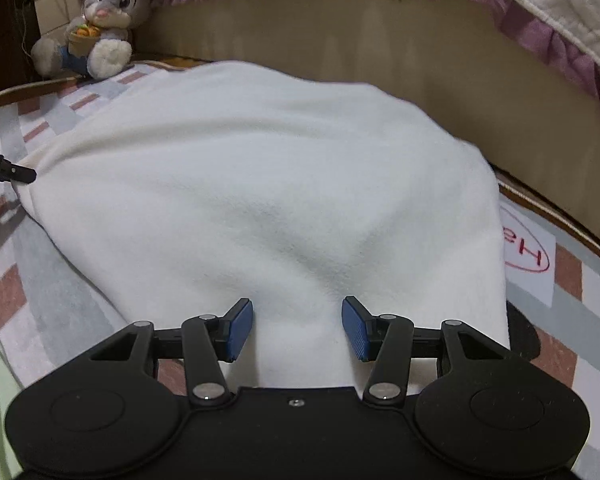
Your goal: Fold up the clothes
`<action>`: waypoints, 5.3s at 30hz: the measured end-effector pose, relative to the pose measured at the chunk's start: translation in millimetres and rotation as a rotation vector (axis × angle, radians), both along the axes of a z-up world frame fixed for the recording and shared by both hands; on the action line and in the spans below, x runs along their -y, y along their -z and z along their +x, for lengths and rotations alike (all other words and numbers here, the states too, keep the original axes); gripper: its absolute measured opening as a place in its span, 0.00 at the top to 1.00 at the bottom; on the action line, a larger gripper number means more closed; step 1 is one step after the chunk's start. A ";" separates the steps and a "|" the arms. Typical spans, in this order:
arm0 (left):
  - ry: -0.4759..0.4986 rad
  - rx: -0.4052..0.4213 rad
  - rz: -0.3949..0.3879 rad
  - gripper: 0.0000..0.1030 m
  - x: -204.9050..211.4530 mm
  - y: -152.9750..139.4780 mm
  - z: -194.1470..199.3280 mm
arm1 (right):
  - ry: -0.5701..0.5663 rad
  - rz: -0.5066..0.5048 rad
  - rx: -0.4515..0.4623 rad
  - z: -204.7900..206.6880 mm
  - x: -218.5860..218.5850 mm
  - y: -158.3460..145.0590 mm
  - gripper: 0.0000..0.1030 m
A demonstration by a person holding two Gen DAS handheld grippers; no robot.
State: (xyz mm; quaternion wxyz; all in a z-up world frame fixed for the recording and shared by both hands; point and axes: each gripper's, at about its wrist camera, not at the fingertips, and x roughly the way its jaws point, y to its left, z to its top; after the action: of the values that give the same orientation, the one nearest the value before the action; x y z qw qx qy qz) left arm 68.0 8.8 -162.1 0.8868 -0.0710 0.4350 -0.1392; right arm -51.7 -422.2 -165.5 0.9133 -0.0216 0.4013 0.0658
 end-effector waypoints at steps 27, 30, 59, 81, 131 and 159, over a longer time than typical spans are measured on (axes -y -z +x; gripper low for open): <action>0.236 0.240 0.091 0.59 71.0 -33.8 -13.2 | -0.143 -0.077 0.010 37.1 -6.2 13.2 0.42; 0.309 0.314 0.078 0.52 84.9 -46.1 4.5 | -0.177 -0.025 -0.024 45.8 6.7 -4.3 0.42; 0.265 0.243 0.267 0.93 114.1 -43.8 188.4 | 0.406 0.661 -0.058 162.4 212.9 44.5 0.71; 0.302 0.302 0.300 0.59 123.2 -45.5 68.1 | 0.098 0.038 0.142 112.7 74.8 -23.5 0.60; 0.387 0.038 -0.035 0.41 209.6 -13.0 -40.2 | 0.526 0.606 0.238 -22.4 65.0 -0.6 0.76; -0.112 -0.119 -0.341 0.57 -18.0 -2.0 7.6 | -0.371 0.173 0.005 134.4 -199.2 -27.7 0.78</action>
State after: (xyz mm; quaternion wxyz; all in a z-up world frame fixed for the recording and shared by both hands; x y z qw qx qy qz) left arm 75.6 26.7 -160.1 0.8410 -0.2524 0.4521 -0.1567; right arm 82.7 -223.0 -137.8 0.8849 -0.0166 0.3812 0.2671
